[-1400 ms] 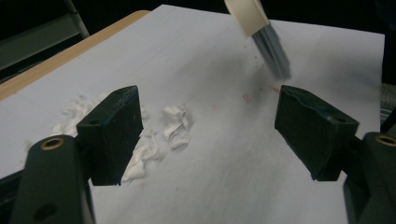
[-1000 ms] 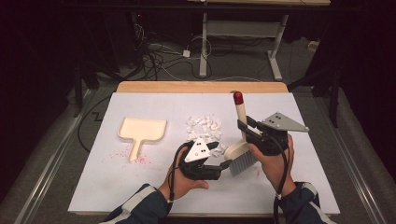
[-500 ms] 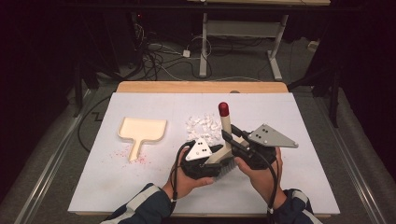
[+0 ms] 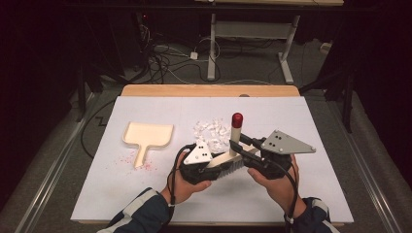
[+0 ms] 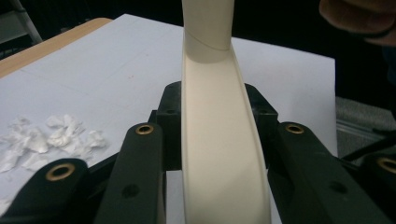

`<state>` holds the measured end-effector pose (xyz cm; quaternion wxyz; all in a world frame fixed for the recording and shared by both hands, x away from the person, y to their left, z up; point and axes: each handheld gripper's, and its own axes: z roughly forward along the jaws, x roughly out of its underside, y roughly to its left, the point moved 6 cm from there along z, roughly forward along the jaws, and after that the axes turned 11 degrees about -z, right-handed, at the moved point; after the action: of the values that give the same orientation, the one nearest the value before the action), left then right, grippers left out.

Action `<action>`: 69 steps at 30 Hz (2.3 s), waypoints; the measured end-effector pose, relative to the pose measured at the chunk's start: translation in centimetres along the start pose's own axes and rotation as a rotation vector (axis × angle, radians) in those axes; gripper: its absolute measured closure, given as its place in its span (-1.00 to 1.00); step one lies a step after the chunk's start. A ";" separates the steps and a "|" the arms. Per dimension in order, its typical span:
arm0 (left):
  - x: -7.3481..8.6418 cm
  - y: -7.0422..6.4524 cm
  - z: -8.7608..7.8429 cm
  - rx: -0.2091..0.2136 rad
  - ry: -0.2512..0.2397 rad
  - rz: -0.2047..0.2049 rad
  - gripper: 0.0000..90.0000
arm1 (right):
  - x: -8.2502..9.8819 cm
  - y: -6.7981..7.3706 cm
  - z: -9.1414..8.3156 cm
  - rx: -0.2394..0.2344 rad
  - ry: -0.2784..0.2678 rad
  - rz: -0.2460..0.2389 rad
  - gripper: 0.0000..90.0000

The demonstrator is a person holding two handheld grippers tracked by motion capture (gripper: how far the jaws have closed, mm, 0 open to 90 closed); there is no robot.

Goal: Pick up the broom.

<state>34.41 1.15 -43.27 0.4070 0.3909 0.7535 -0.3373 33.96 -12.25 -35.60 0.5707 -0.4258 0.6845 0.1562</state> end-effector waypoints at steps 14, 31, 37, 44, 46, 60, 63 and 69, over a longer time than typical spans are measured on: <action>1.3 -0.1 -2.1 0.064 0.120 0.104 0.46 | 4.4 -1.8 -1.0 -0.321 0.141 -0.211 -0.09; 3.0 -1.1 -1.1 0.203 0.270 0.210 0.46 | 9.4 3.1 3.0 -0.736 0.261 -0.282 0.42; 1.9 0.5 -2.2 0.163 0.159 0.125 0.16 | 9.4 2.6 3.3 -0.661 0.289 -0.279 0.50; 1.2 1.8 -4.2 0.010 0.095 0.138 -0.22 | 9.4 1.2 3.3 -0.587 0.279 -0.269 0.50; 1.1 2.0 -4.5 -0.007 0.087 0.143 -0.23 | 9.3 1.1 3.2 -0.578 0.288 -0.257 0.50; 2.2 4.3 -8.1 -0.240 0.020 0.128 -0.44 | 8.8 -1.5 2.5 -0.460 0.273 -0.125 0.50; 3.3 5.0 -9.3 -0.298 0.023 0.123 -0.48 | 8.8 -2.2 2.4 -0.433 0.290 -0.079 0.50; 6.3 6.5 -11.7 -0.421 0.053 0.095 -0.50 | 8.4 -3.9 1.5 -0.310 0.318 -0.054 0.50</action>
<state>33.63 15.82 -44.87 0.4749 0.3412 0.7985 -0.1426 38.03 -16.85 -42.70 0.3872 -0.5460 0.7221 0.1748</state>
